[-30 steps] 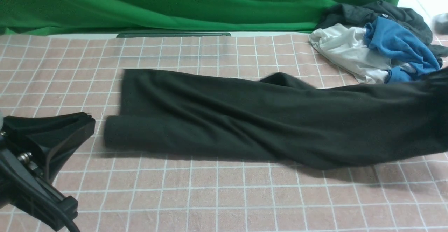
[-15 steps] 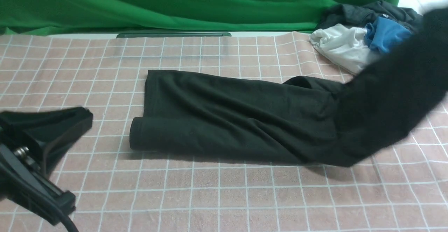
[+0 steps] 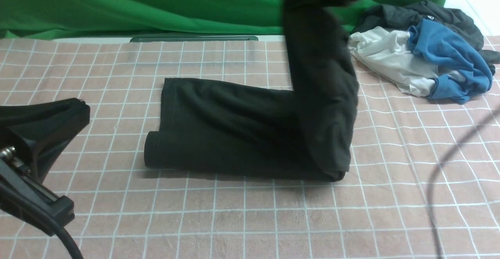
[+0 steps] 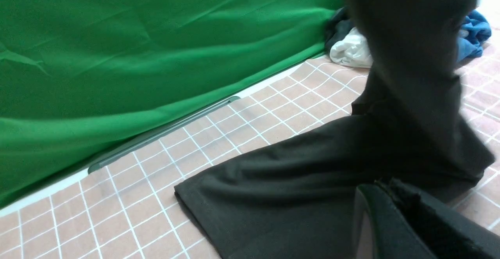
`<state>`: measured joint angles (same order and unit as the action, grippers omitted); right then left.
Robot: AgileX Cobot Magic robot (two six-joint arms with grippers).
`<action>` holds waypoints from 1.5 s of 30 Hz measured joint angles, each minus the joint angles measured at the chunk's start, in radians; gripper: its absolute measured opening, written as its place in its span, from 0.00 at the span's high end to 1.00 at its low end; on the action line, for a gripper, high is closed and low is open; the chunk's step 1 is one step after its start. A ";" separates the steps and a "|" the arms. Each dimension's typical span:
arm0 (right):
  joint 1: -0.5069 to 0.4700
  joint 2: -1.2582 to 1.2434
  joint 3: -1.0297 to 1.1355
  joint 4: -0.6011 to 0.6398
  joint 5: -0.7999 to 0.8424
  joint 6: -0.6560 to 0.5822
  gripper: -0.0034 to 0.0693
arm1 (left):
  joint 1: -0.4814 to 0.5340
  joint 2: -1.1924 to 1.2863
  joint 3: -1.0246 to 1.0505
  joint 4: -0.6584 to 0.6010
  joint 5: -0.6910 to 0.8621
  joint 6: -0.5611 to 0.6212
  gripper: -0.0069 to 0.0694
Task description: Fold a long-sleeved shirt over a pink coffee tablecloth.
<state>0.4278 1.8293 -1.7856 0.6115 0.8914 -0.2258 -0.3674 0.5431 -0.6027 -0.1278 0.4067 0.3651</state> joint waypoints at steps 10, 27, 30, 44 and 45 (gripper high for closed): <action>0.131 0.288 -0.301 0.059 0.127 -0.014 0.85 | 0.000 0.000 0.000 0.010 -0.006 -0.003 0.89; 0.223 0.490 -0.485 0.139 -0.015 0.031 0.38 | 0.000 0.000 0.000 0.011 -0.006 -0.022 0.89; 0.221 0.485 -0.519 0.154 0.021 0.032 0.28 | 0.000 0.000 0.000 0.011 -0.003 -0.023 0.89; 0.159 0.252 -0.428 -0.386 0.311 0.093 0.90 | 0.000 0.045 -0.001 0.020 -0.038 -0.102 0.89; 0.158 0.245 -0.342 -0.410 0.300 0.094 0.91 | 0.000 0.061 -0.001 0.020 -0.037 -0.112 0.89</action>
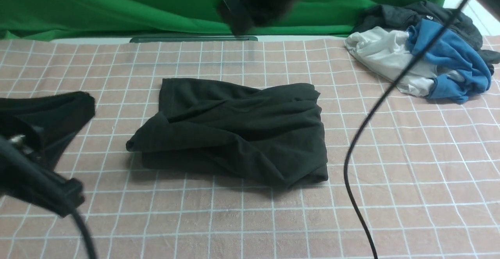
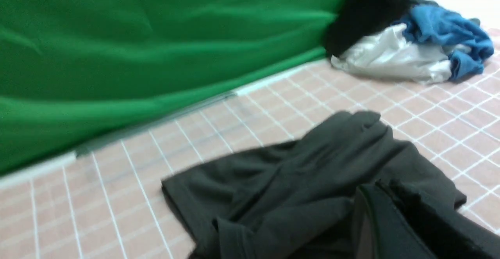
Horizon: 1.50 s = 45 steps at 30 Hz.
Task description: Fold a long-sleeved shirt over a pink coffee tablecloth.
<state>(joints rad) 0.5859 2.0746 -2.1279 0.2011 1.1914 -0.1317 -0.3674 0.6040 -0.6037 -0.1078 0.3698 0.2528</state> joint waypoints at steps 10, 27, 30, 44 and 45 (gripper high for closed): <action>0.010 0.120 0.352 0.070 -0.275 -0.033 0.93 | 0.000 0.057 0.000 0.010 -0.001 -0.019 0.89; 0.247 0.122 0.348 0.144 -0.329 -0.120 0.92 | 0.000 0.057 0.000 0.038 0.005 -0.019 0.89; 0.233 0.111 0.309 0.122 -0.304 -0.131 0.92 | 0.000 0.057 0.000 0.066 0.032 -0.024 0.89; -0.024 0.129 0.133 0.136 -0.287 -0.171 0.81 | 0.000 0.165 -0.015 0.132 0.041 -0.207 0.89; -0.026 0.142 0.133 0.141 -0.291 -0.178 0.80 | 0.000 0.200 -0.027 0.132 0.040 -0.210 0.89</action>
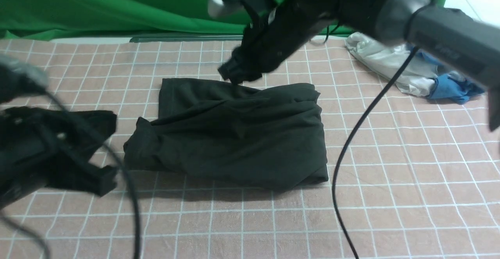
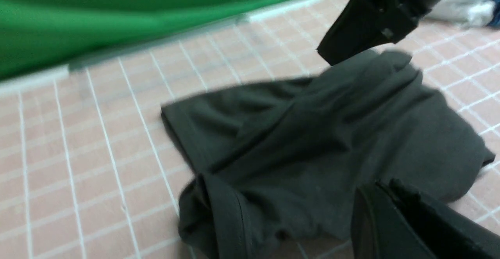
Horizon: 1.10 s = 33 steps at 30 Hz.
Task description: Fold a long-sleeved shirt over a pink coffee tablecloth.
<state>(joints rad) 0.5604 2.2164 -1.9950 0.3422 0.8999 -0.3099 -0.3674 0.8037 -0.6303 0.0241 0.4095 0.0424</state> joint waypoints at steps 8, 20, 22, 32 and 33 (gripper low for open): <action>-0.006 0.037 -0.002 0.012 0.012 -0.032 0.67 | 0.000 0.398 -0.195 0.001 -0.016 -0.005 0.89; -0.113 0.013 -0.004 -0.006 0.162 0.010 0.65 | 0.122 0.841 -0.292 -0.004 0.058 0.038 0.89; -0.114 0.000 -0.004 -0.007 0.163 0.014 0.65 | 0.157 0.876 -0.293 -0.024 0.098 0.082 0.89; -0.058 -0.011 -0.004 -0.004 0.118 -0.058 0.62 | 0.262 0.855 -0.294 0.066 0.179 0.050 0.89; -0.045 -0.009 -0.004 -0.003 0.090 -0.094 0.59 | 0.277 0.847 -0.294 0.070 0.174 0.041 0.89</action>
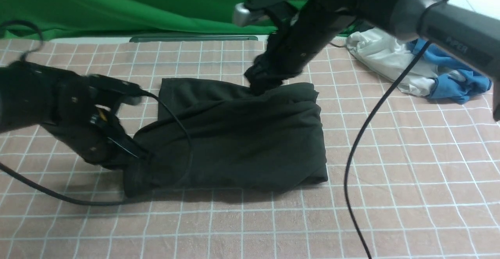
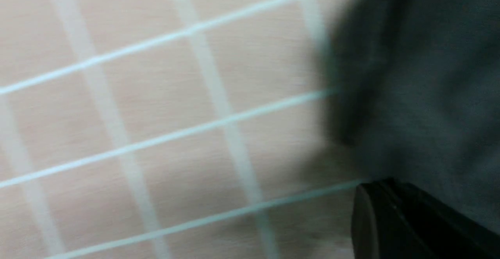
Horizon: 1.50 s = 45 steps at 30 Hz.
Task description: Fold a long-sleeved shirt over a pink coffee tablecloth.
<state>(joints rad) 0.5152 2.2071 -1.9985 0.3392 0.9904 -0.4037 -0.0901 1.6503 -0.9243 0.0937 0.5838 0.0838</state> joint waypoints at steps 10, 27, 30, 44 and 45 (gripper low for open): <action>0.044 0.082 -0.005 0.031 -0.162 -0.332 0.19 | 0.045 -0.173 -0.005 -0.141 -0.038 0.050 0.89; 0.044 0.199 -0.029 0.064 -0.208 -0.676 0.29 | 0.045 -0.239 -0.005 -0.343 -0.005 0.245 0.89; 0.044 0.204 -0.030 0.076 -0.210 -0.689 0.37 | 0.045 -0.239 -0.005 -0.345 -0.004 0.250 0.89; 0.043 0.194 -0.071 0.102 -0.131 -0.695 0.88 | 0.045 -0.239 -0.005 -0.346 0.018 0.267 0.89; 0.041 0.184 -0.080 0.102 -0.122 -0.679 0.88 | 0.045 -0.239 -0.005 -0.346 0.018 0.270 0.89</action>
<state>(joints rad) 0.5563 2.3914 -2.0788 0.4408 0.8680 -1.0831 -0.0453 1.4117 -0.9290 -0.2527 0.6018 0.3535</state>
